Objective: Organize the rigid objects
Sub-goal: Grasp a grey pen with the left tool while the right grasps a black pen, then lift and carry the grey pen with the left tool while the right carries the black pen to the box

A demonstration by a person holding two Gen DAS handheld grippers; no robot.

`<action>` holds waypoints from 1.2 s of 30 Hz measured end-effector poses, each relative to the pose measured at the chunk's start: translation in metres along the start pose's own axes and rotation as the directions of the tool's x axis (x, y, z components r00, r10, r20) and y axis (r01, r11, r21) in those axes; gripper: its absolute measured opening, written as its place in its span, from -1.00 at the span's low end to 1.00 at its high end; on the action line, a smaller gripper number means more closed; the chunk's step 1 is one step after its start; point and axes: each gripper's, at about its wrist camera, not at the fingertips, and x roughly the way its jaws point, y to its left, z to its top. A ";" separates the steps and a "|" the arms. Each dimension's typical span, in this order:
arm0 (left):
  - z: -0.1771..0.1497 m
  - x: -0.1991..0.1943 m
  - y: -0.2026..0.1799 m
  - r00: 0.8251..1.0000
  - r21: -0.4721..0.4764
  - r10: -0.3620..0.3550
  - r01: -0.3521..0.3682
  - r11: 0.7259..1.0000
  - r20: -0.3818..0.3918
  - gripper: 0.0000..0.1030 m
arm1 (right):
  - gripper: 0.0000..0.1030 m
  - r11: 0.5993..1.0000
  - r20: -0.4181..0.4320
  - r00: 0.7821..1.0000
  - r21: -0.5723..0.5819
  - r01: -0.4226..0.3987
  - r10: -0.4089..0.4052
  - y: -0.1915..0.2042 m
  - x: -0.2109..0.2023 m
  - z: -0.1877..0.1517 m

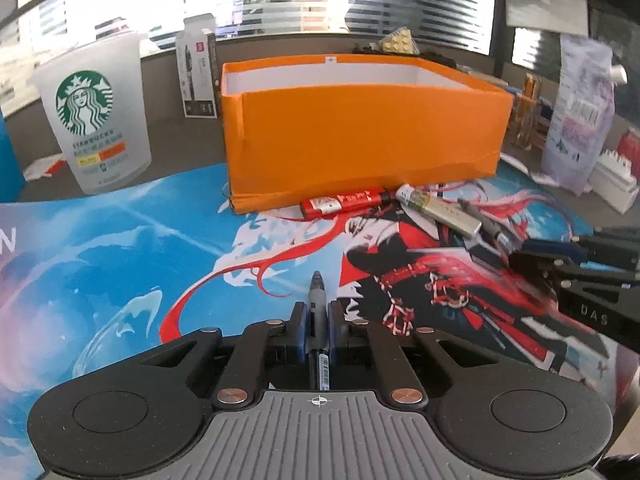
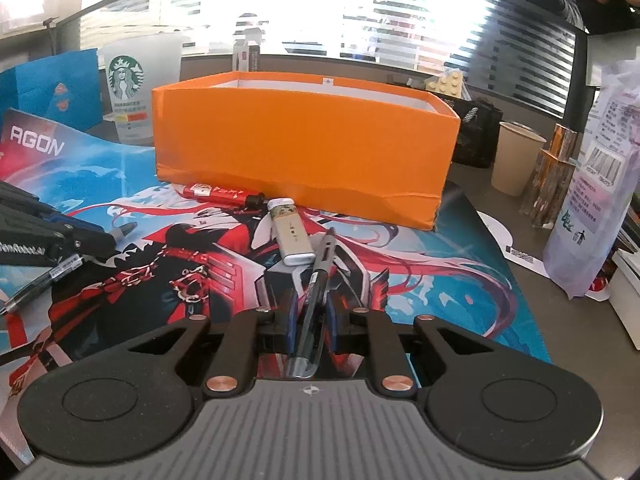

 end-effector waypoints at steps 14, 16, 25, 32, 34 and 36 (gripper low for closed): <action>0.024 -0.026 0.013 0.996 -0.021 0.013 -0.011 1.000 0.094 -0.84 | -0.74 0.999 0.070 0.996 -0.009 0.049 -0.049 -0.007 -0.024 0.015; 0.028 -0.032 0.012 0.993 -0.014 0.016 -0.015 1.000 0.114 -0.84 | -0.74 0.998 0.092 0.994 -0.016 0.056 -0.055 -0.005 -0.030 0.018; 0.042 -0.042 0.014 0.990 -0.021 -0.007 0.010 1.000 0.138 -0.84 | -0.74 0.998 0.128 0.991 -0.030 0.048 -0.044 -0.001 -0.039 0.030; 0.062 -0.053 0.013 0.983 -0.001 0.003 -0.003 1.000 0.184 -0.84 | -0.74 0.998 0.178 0.983 -0.048 0.048 -0.039 0.002 -0.048 0.047; 0.062 -0.054 0.014 0.982 -0.007 0.003 -0.001 1.000 0.190 -0.84 | -0.74 0.998 0.186 0.982 -0.046 0.046 -0.036 0.002 -0.048 0.049; 0.061 -0.051 0.015 0.983 -0.019 -0.001 0.005 1.000 0.183 -0.84 | -0.74 0.998 0.182 0.983 -0.047 0.044 -0.035 0.003 -0.047 0.049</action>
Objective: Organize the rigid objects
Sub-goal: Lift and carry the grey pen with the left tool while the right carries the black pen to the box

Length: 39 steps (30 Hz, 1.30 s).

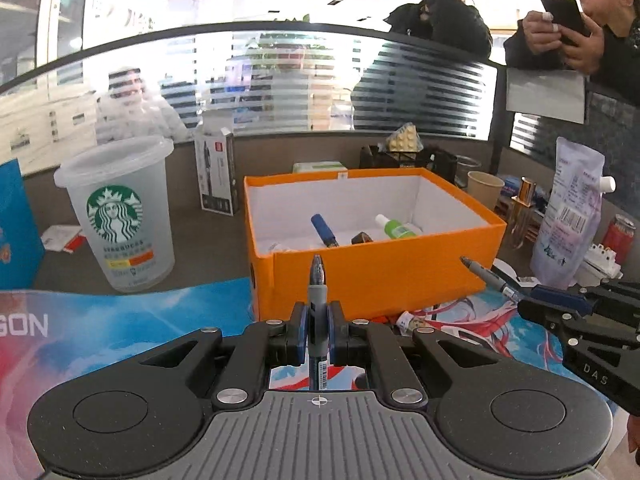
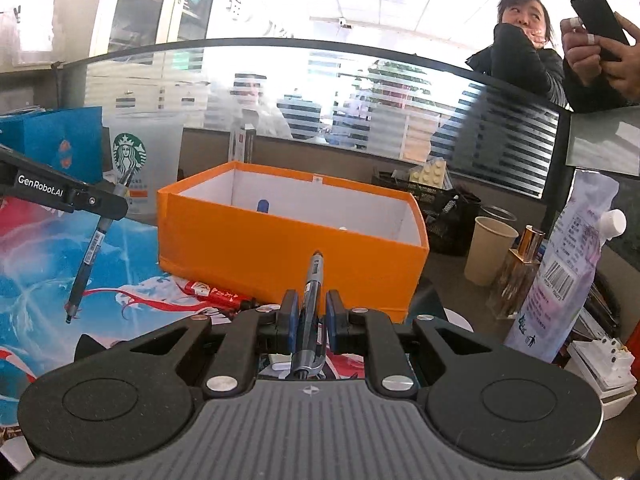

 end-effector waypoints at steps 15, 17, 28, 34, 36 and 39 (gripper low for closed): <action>0.015 -0.010 0.001 0.999 0.002 0.005 -0.005 1.000 0.038 -0.84 | -0.74 1.000 0.054 0.999 -0.023 0.004 -0.003 0.004 -0.007 0.019; 0.020 -0.011 0.000 0.999 0.004 0.010 -0.010 1.000 0.048 -0.84 | -0.74 1.000 0.065 0.998 -0.024 0.004 -0.003 0.004 -0.009 0.022; 0.043 -0.015 -0.008 0.996 0.014 0.008 -0.010 1.000 0.092 -0.84 | -0.74 1.000 0.124 0.992 -0.029 0.002 0.002 0.004 -0.011 0.045; 0.059 -0.014 -0.009 0.993 0.007 0.006 -0.006 1.000 0.115 -0.84 | -0.74 1.000 0.148 0.989 -0.020 0.004 -0.001 0.003 -0.006 0.057; 0.065 -0.014 -0.009 0.992 0.005 0.007 -0.007 1.000 0.125 -0.84 | -0.74 1.000 0.150 0.989 -0.021 0.002 0.001 0.003 -0.003 0.060; 0.074 -0.013 -0.009 0.991 -0.001 0.009 -0.009 1.000 0.136 -0.84 | -0.74 1.000 0.153 0.988 -0.025 0.001 0.003 0.002 0.000 0.064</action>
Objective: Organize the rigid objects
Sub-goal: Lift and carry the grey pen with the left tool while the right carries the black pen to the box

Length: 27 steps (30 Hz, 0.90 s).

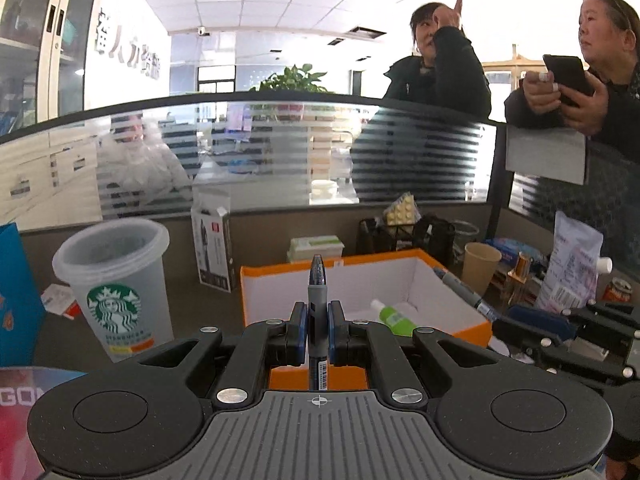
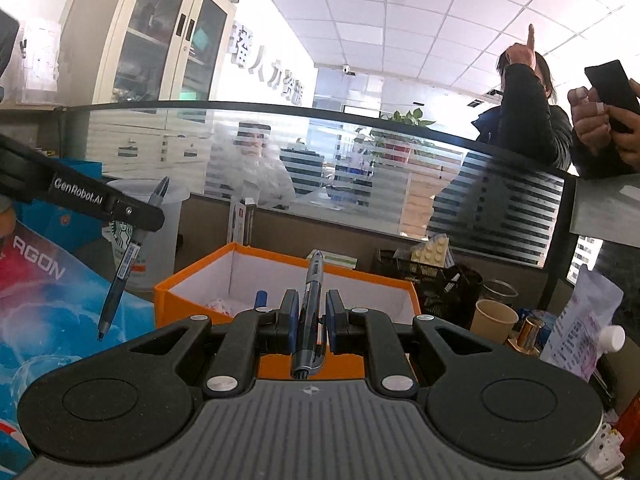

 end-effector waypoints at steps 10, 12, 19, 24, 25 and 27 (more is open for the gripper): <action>0.025 0.027 0.006 1.000 -0.032 0.005 -0.005 0.999 0.004 -0.84 | -0.74 1.000 0.005 1.000 0.003 -0.005 0.005 -0.002 0.012 0.007; 0.029 0.032 0.007 1.000 -0.035 0.006 -0.006 0.999 0.005 -0.84 | -0.74 1.000 0.007 1.000 0.002 -0.003 0.003 -0.005 0.017 0.009; 0.044 0.060 0.008 1.000 -0.046 0.005 -0.005 0.999 -0.001 -0.84 | -0.74 1.000 0.015 1.000 0.015 0.003 -0.004 -0.014 0.039 0.020; 0.054 0.084 0.012 1.000 -0.062 -0.002 0.001 0.998 -0.019 -0.84 | -0.74 1.000 0.013 1.000 0.031 0.003 -0.003 -0.022 0.060 0.026; 0.055 0.088 0.012 1.000 -0.064 -0.003 0.001 0.998 -0.022 -0.84 | -0.74 0.999 0.011 1.000 0.033 0.002 -0.002 -0.023 0.064 0.027; 0.057 0.096 0.014 1.000 -0.070 -0.005 0.003 0.998 -0.029 -0.84 | -0.74 0.999 0.007 1.000 0.038 0.002 -0.002 -0.026 0.071 0.028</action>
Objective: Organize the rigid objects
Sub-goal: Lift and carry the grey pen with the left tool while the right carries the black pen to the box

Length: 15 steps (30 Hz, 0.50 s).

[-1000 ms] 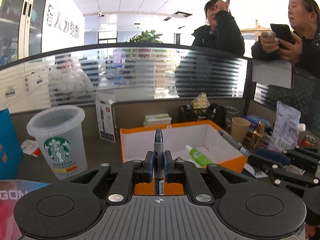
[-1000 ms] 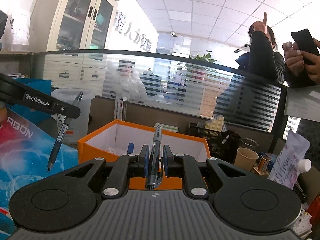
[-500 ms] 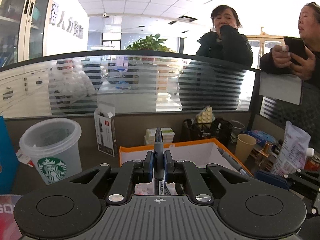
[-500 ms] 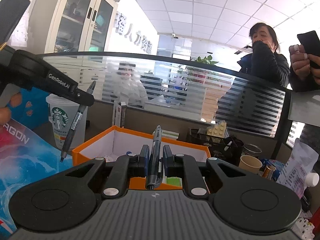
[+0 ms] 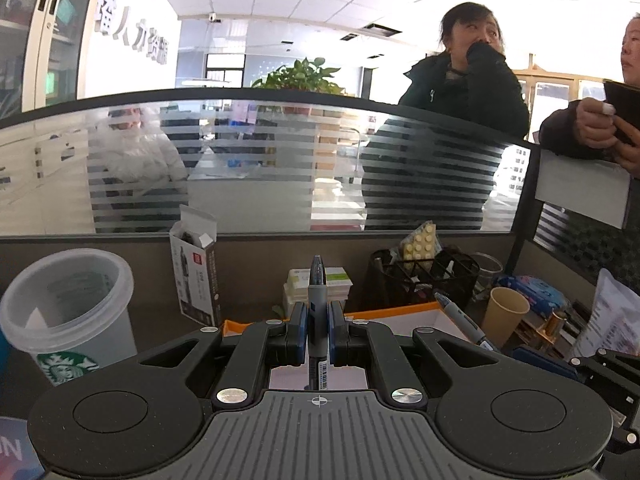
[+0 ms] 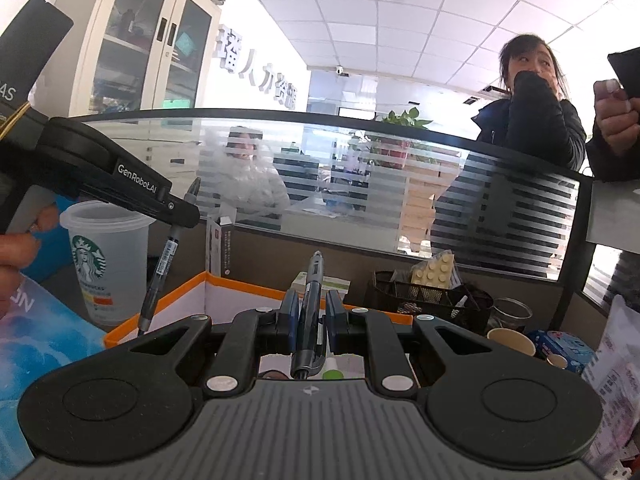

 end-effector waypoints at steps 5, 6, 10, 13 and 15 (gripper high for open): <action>-0.002 0.018 0.003 1.000 -0.006 -0.006 0.006 1.000 -0.027 -0.84 | -0.74 1.000 -0.027 1.000 0.012 -0.002 0.003 -0.005 0.019 -0.004; -0.003 0.022 0.003 0.999 -0.006 -0.006 0.006 1.000 -0.035 -0.84 | -0.74 1.000 -0.033 0.999 0.017 -0.005 0.005 -0.005 0.022 -0.006; -0.011 0.038 0.003 0.997 -0.009 -0.011 0.011 1.000 -0.071 -0.84 | -0.74 0.999 -0.062 0.998 0.034 -0.014 0.016 -0.007 0.035 -0.014; -0.016 0.047 0.003 0.996 -0.012 -0.010 0.009 1.000 -0.093 -0.84 | -0.74 0.999 -0.078 0.997 0.041 -0.017 0.020 -0.008 0.041 -0.019; -0.019 0.052 0.003 0.994 -0.011 -0.009 0.008 1.000 -0.105 -0.84 | -0.74 0.999 -0.085 0.996 0.042 -0.016 0.020 -0.009 0.045 -0.020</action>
